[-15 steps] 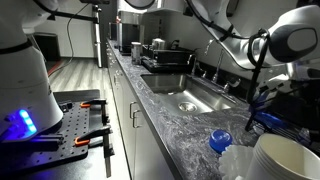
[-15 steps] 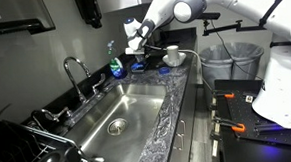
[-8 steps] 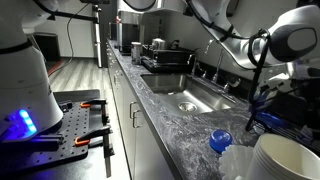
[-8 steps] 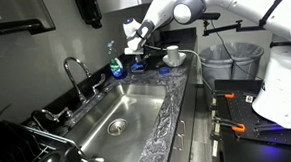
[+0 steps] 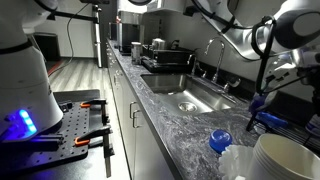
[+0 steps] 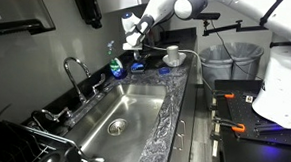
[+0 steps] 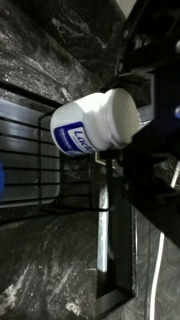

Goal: Pick the bottle and move it to the left on the counter

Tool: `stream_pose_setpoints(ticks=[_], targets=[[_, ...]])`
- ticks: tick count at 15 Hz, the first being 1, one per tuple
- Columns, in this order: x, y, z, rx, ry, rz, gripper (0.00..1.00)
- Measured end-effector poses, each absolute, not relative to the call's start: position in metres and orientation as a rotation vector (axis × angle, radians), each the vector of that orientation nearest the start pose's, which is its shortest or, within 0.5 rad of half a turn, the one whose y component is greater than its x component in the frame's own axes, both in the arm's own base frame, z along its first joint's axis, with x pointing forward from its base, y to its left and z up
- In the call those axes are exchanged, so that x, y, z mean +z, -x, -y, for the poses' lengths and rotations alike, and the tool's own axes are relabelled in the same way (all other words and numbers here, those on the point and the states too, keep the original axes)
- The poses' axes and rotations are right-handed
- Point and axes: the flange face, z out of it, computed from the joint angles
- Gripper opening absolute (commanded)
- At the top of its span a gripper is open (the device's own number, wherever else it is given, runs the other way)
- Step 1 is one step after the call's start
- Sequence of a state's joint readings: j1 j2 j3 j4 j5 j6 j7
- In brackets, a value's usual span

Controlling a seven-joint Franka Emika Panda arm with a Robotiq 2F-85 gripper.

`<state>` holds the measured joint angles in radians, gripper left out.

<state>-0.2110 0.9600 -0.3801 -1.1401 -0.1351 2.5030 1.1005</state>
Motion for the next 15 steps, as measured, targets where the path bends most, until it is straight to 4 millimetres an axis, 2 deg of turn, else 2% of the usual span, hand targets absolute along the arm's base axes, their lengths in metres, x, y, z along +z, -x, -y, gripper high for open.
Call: stream_pose_setpoints(ticks=[3, 8, 11, 15], targets=[[0.324, -0.716, 0.341, -0.963, 2.562, -2.026, 0.28], [0.369, -0.693, 0.308, -1.083, 2.665, -1.895, 0.28], [0.382, -0.672, 0.286, -1.091, 2.717, -1.808, 0.28], [0.391, -0.633, 0.258, -1.027, 2.79, -1.708, 0.28]])
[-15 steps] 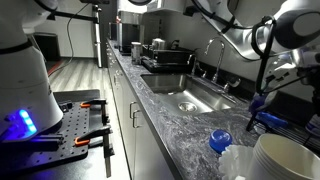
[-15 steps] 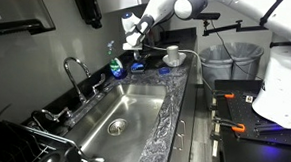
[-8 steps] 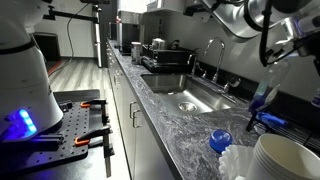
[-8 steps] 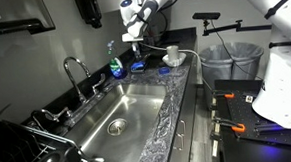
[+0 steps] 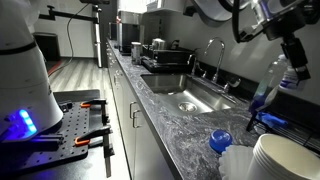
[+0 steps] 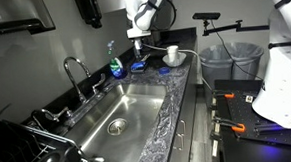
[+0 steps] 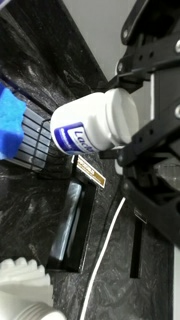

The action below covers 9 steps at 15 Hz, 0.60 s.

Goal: Pick the bottle and move it to the left on the counter

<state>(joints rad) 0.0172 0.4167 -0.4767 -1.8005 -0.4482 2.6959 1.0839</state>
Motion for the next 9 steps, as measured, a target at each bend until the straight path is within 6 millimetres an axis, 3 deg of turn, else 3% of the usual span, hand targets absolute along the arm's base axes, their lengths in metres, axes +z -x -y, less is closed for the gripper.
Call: stream_pose_setpoints(ticks=[5, 6, 9], targets=[[0.4, -0.581, 0.236, -0.951, 2.83, -1.642, 0.28], [0.402, -0.573, 0.233, -0.943, 2.835, -1.63, 0.53], [0.407, -0.558, 0.227, -0.928, 2.83, -1.613, 0.53]])
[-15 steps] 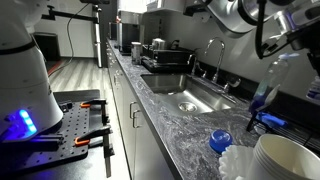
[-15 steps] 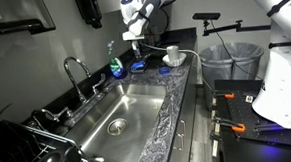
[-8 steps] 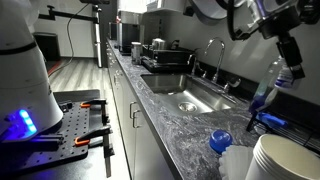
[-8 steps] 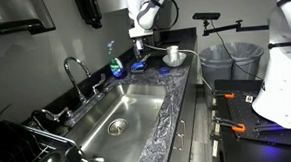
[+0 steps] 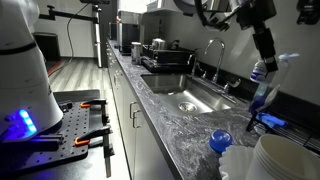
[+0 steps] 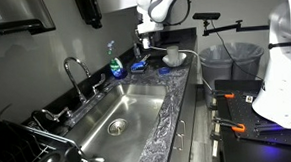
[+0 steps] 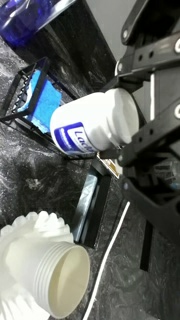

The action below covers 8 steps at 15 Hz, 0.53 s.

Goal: Pick the bottle and move it to the left on the counter

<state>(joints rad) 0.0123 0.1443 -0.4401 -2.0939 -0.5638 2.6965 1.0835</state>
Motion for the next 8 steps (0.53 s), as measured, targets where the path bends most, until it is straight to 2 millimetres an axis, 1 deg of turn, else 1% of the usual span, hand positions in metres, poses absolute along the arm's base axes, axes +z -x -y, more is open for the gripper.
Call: stream_pose_setpoints(ticks=[4, 5, 8], targets=[[0.4067, -0.5549, 0.2254, -0.922, 2.828, -1.61, 0.53], [0.4065, -0.5549, 0.2252, -0.921, 2.828, -1.61, 0.28], [0.4047, -0.5554, 0.2242, -0.917, 2.834, -1.602, 0.28]])
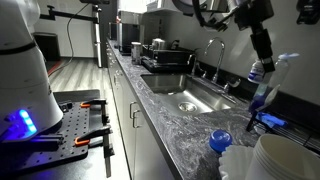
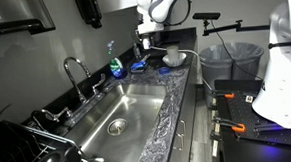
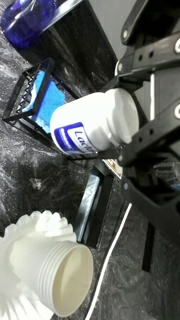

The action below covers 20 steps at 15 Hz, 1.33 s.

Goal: Pick the bottle and move it to the left on the counter

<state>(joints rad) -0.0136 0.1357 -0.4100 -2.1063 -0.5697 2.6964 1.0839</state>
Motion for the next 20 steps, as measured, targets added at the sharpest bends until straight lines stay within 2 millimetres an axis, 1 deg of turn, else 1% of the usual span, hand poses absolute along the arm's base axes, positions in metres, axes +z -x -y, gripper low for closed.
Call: stream_pose_setpoints(ticks=[2, 5, 7, 10, 13, 15, 17, 20], targets=[[0.398, -0.556, 0.214, -0.913, 2.88, -1.546, 0.28], [0.383, -0.55, 0.184, -0.903, 2.95, -1.405, 0.28], [0.373, -0.538, 0.165, -0.9, 2.976, -1.311, 0.28], [0.358, -0.514, 0.147, -0.872, 2.983, -1.226, 0.28], [0.339, -0.489, 0.135, -0.803, 2.985, -1.206, 0.28], [0.326, -0.476, 0.131, -0.749, 2.995, -1.207, 0.28], [0.316, -0.466, 0.129, -0.706, 3.003, -1.218, 0.28], [0.305, -0.457, 0.132, -0.67, 3.0, -1.259, 0.28]])
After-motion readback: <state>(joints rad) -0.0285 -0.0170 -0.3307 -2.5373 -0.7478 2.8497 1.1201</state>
